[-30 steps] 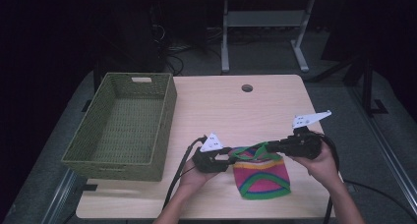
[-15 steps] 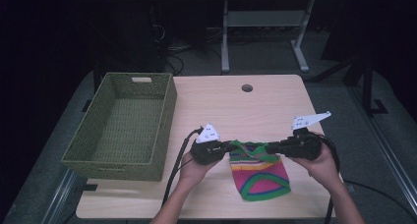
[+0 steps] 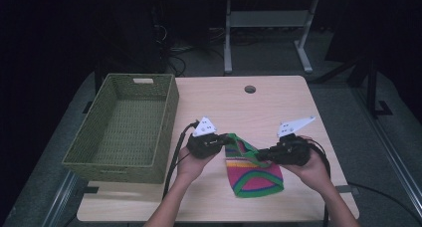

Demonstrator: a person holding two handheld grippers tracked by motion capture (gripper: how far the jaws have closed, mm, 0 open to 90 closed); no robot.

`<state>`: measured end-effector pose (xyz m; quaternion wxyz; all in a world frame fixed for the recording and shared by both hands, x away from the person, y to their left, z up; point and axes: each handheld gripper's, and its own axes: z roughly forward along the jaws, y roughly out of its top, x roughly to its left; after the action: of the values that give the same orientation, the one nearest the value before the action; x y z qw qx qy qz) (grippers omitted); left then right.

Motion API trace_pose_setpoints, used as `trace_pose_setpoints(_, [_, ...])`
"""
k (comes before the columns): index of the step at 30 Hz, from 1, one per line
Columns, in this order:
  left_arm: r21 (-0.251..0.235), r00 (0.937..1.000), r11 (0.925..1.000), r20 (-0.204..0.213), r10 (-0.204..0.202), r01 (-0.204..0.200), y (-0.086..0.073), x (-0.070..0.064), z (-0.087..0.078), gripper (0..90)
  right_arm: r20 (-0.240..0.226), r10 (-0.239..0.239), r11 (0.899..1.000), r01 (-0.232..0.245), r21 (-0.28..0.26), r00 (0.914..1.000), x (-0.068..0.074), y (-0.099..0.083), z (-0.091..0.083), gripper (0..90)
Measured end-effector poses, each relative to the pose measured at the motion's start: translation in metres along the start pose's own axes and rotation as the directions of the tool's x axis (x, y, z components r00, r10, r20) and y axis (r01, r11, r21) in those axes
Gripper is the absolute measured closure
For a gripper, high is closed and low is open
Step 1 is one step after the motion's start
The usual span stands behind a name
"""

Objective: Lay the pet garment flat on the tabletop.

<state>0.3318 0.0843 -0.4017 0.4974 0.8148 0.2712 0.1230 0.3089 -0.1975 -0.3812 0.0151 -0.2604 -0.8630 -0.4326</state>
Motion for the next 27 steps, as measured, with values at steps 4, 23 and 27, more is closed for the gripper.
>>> trace_pose_setpoints(4, [-0.007, 0.9999, 1.0, -0.015, -0.007, 0.007, 0.004, 0.006, -0.004, 82.9, -0.008, -0.011, 1.0, 0.011, 0.007, 0.9999, 0.005, 0.01, 0.004, 82.9])
trace_pose_setpoints(23, [0.041, 0.9975, 0.9969, -0.026, -0.066, 0.067, 0.007, 0.024, 0.018, 82.2, 0.129, 0.051, 0.993, -0.063, 0.098, 0.9904, -0.043, 0.027, -0.005, 82.4])
trace_pose_setpoints(27, [0.043, 0.9951, 0.9959, -0.063, -0.077, 0.079, 0.007, 0.025, 0.026, 82.2, 0.137, 0.087, 0.988, -0.102, 0.113, 0.9868, -0.062, 0.029, -0.003, 81.9])
